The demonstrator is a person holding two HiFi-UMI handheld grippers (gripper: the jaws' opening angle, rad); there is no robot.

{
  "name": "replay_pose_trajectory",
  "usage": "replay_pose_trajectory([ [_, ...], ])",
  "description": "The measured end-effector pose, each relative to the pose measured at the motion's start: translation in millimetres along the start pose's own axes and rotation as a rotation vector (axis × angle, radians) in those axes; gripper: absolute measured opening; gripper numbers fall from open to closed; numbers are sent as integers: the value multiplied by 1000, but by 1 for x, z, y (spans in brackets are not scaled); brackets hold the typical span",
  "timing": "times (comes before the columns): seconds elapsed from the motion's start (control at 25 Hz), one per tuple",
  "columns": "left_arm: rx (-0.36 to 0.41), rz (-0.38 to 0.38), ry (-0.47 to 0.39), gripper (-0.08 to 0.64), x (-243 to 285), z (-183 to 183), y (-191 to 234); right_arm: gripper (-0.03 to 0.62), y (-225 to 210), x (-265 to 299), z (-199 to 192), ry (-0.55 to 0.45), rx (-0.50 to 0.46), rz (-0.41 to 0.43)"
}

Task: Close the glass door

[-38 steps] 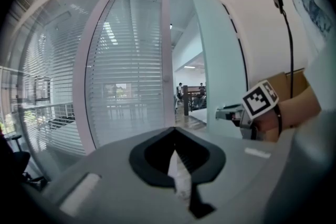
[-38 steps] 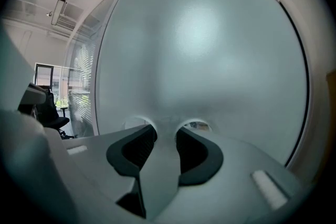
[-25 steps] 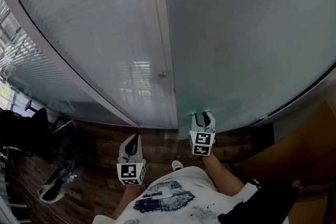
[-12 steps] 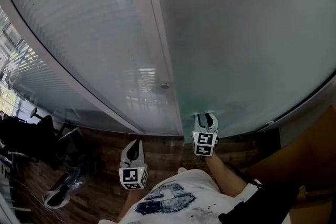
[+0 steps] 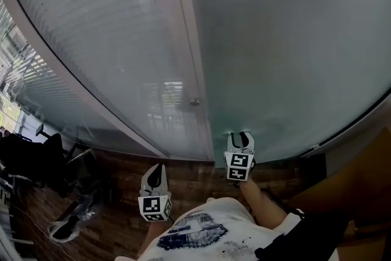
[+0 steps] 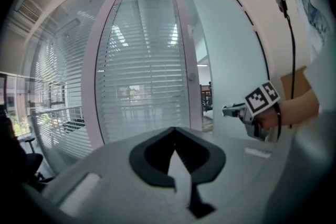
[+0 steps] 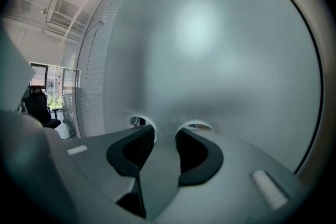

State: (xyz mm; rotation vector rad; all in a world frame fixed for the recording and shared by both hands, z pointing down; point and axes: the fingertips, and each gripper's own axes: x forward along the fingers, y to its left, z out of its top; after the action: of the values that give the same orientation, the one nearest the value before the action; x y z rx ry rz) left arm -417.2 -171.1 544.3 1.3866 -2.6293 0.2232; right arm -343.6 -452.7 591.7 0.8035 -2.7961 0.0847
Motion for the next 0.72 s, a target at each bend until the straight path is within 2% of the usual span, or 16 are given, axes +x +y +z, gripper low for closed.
replay_pose_trajectory([
  [0.72,-27,-6,21,0,5,-8,0,137,-3,15,7,2,-9,4],
])
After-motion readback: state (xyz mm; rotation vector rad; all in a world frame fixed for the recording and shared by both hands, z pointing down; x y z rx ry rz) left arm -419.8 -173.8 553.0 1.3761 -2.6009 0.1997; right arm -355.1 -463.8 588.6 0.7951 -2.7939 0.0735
